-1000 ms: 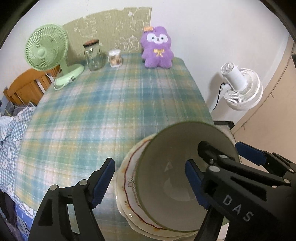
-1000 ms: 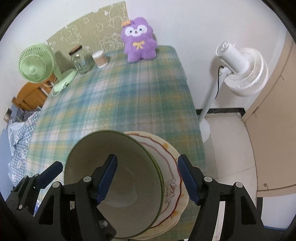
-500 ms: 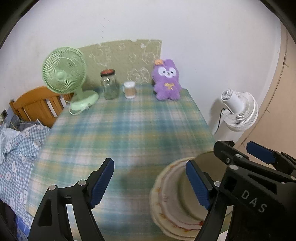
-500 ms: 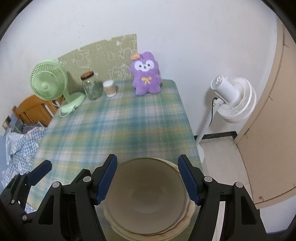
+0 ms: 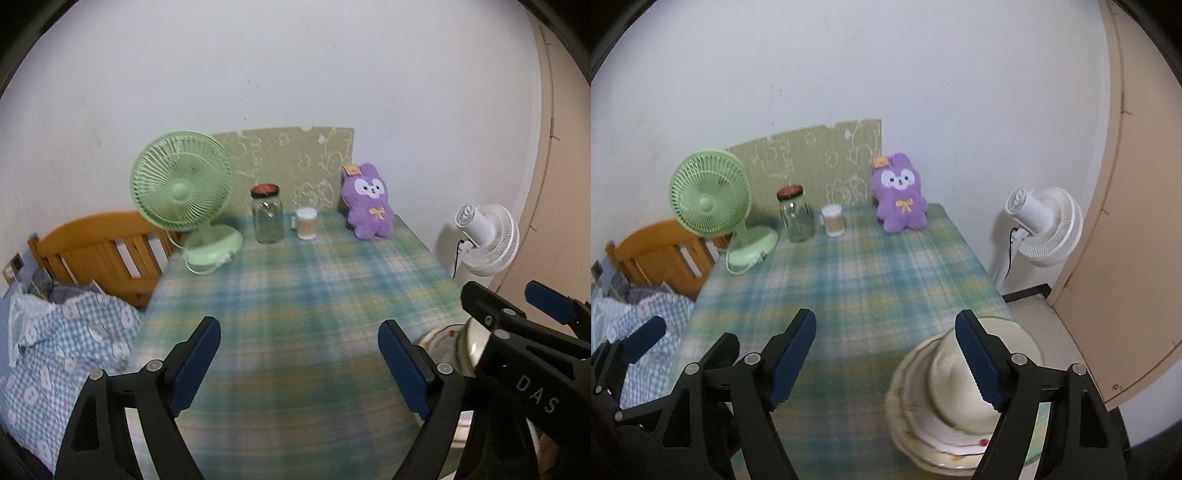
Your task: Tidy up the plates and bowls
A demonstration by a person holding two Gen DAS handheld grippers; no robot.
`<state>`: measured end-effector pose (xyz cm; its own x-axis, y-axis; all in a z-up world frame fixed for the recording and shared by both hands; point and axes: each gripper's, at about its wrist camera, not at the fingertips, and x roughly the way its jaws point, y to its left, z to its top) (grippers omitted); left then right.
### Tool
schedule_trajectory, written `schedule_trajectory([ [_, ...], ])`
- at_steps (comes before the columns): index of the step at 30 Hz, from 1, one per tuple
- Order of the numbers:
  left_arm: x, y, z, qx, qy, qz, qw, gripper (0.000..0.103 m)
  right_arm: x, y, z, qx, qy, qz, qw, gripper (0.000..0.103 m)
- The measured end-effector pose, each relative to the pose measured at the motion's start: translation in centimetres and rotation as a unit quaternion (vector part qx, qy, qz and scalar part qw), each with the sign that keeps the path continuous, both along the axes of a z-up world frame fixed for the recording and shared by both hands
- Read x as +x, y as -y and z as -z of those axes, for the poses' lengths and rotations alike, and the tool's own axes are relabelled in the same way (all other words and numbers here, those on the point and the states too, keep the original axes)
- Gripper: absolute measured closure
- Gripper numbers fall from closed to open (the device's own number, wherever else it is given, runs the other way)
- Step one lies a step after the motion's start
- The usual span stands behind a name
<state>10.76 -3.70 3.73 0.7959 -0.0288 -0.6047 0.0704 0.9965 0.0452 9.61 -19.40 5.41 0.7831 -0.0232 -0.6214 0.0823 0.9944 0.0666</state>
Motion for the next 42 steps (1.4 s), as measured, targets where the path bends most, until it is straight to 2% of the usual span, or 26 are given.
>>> schedule_trajectory([
  [4,-1.0,-2.5,0.3,0.008,0.019,0.002,0.9998,0.007,-1.1,-1.9,0.5,0.014,0.005,0.01,1.0,0.021],
  [7,-2.0,-4.2,1.0,0.003,0.029,-0.006,0.9996,0.002,-2.1,-3.0,1.1,0.003,0.016,0.013,1.0,0.017],
  [10,-2.7,-5.3,2.1,0.0,0.025,-0.011,0.9996,0.002,-3.1,-3.9,2.0,-0.01,0.023,0.001,1.0,0.015],
  [21,-6.5,-6.6,6.3,-0.008,0.048,-0.031,0.9983,0.0,-6.8,-4.0,6.5,-0.002,0.044,-0.015,0.999,0.011],
  [26,-7.6,-6.9,7.1,-0.008,0.058,-0.04,0.9975,0.0,-7.8,-3.9,7.6,0.007,0.059,-0.017,0.998,0.01],
  [31,-8.1,-7.0,7.4,-0.003,0.066,-0.047,0.9967,0.0,-8.1,-3.8,8.0,0.014,0.061,-0.019,0.998,0.01],
  [42,-8.6,-7.6,7.2,-0.021,0.063,-0.054,0.9963,0.0,-8.6,-4.0,7.4,0.002,0.061,-0.021,0.998,0.009],
])
